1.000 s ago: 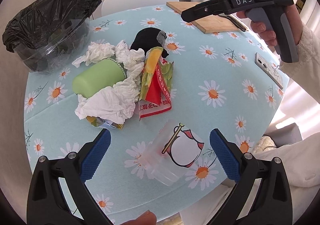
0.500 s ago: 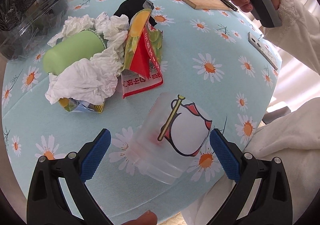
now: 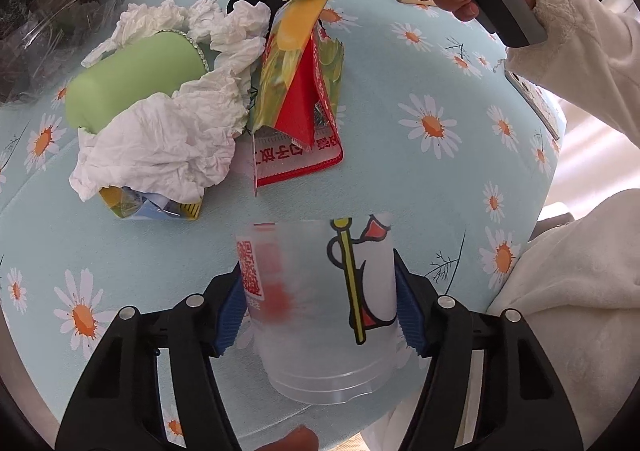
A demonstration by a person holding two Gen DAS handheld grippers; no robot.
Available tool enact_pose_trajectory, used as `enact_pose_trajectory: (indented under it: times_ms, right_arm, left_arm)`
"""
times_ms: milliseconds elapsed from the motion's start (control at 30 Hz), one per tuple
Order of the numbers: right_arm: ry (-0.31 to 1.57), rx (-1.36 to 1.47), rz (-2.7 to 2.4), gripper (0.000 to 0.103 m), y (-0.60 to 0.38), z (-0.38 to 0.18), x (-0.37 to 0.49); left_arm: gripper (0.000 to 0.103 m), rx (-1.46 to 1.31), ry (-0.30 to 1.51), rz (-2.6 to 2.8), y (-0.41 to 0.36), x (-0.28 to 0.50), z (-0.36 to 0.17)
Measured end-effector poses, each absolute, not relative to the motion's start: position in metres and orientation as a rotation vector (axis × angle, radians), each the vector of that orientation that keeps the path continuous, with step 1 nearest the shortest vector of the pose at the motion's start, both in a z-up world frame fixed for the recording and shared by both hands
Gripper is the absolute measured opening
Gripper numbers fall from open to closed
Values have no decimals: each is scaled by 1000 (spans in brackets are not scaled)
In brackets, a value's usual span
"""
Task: Collect trash
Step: 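Grasp the black cloth with the right gripper while the left holds the clear cup, then carry the black cloth and clear cup over the bin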
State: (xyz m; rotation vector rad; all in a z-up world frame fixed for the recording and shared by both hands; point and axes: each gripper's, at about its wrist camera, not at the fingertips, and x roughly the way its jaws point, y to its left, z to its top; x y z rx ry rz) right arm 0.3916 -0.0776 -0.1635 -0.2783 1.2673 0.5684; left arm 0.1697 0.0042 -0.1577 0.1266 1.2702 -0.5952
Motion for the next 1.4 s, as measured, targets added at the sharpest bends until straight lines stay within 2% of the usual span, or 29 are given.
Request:
enact_pose_trajectory:
  times_ms: [67,700,1400]
  right_arm:
    - [1264,-251,568,71,-81,-162,392]
    - [1224,-157,510,70,-139,-133,376]
    - [1093,3,564,70,-170,-93,297]
  left_arm:
    - [61,103,1270,-598,7,170,-154]
    - [60,103,1262,-485,33,164,-134]
    - [60,138,1229,-283,57,107,-104]
